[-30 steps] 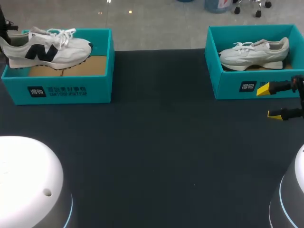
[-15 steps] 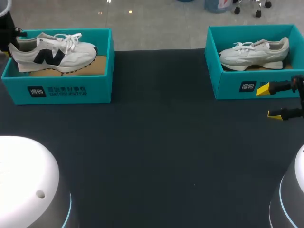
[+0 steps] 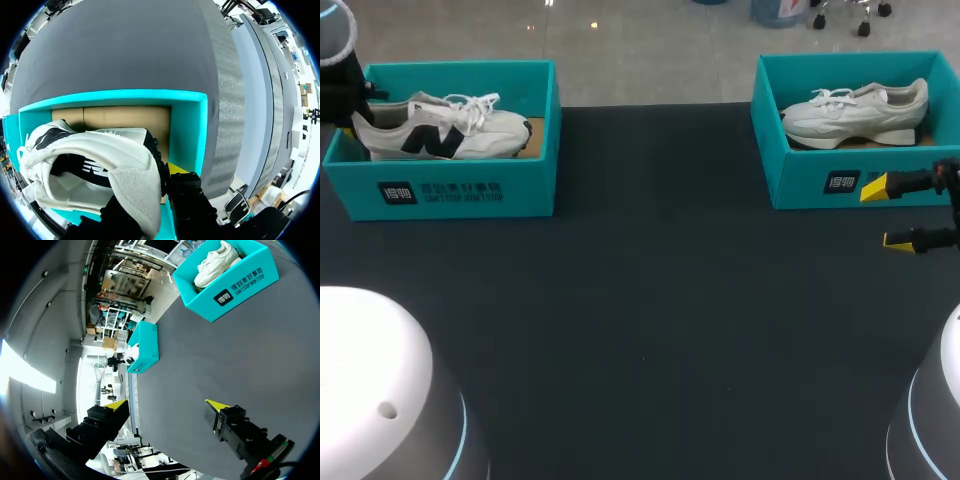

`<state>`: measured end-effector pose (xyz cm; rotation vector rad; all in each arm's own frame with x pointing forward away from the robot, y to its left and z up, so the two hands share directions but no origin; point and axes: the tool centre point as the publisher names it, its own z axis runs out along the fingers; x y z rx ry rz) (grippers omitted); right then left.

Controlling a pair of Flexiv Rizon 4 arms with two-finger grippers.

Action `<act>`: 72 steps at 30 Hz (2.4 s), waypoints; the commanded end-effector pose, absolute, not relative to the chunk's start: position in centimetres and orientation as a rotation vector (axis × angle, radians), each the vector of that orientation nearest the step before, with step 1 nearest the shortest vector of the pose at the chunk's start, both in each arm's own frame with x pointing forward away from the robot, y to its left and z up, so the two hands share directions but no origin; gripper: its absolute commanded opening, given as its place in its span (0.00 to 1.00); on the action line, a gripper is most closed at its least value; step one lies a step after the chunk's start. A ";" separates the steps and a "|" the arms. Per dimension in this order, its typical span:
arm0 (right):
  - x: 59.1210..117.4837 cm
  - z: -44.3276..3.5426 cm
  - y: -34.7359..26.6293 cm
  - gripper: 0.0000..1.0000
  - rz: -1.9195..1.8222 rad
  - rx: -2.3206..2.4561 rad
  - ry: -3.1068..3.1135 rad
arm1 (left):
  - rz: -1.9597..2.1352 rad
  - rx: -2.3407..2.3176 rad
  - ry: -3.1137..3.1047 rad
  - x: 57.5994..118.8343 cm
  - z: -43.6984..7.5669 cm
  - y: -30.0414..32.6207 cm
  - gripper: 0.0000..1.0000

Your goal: Take the shoe out of the shoebox, open the shoe tongue, remove and reinsert the insole, then place the shoe into the shoebox

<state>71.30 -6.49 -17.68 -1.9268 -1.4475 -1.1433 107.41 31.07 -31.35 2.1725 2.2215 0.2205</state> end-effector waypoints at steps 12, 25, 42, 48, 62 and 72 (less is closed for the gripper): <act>71.2 -17.7 -6.5 1.00 -1.142 -1.930 -1.448 | 0.226 2.181 2.198 107.9 -36.3 30.3 0.00; 71.2 -17.7 -6.5 1.00 -1.142 -1.930 -1.448 | 0.207 2.219 2.174 107.9 -37.9 30.2 0.21; 71.2 -17.7 -6.5 1.00 -1.142 -1.930 -1.448 | 0.191 2.221 2.138 107.6 -36.1 29.4 0.69; 71.2 -17.7 -6.5 1.00 -1.142 -1.930 -1.448 | 0.197 2.187 2.138 107.8 -33.5 28.8 0.56; 71.2 -17.7 -6.5 1.00 -1.142 -1.930 -1.448 | 0.213 2.088 2.270 107.8 -25.6 29.4 0.79; 71.2 -17.7 -6.5 1.00 -1.142 -1.930 -1.448 | 0.198 1.942 2.331 107.3 -20.1 31.4 1.00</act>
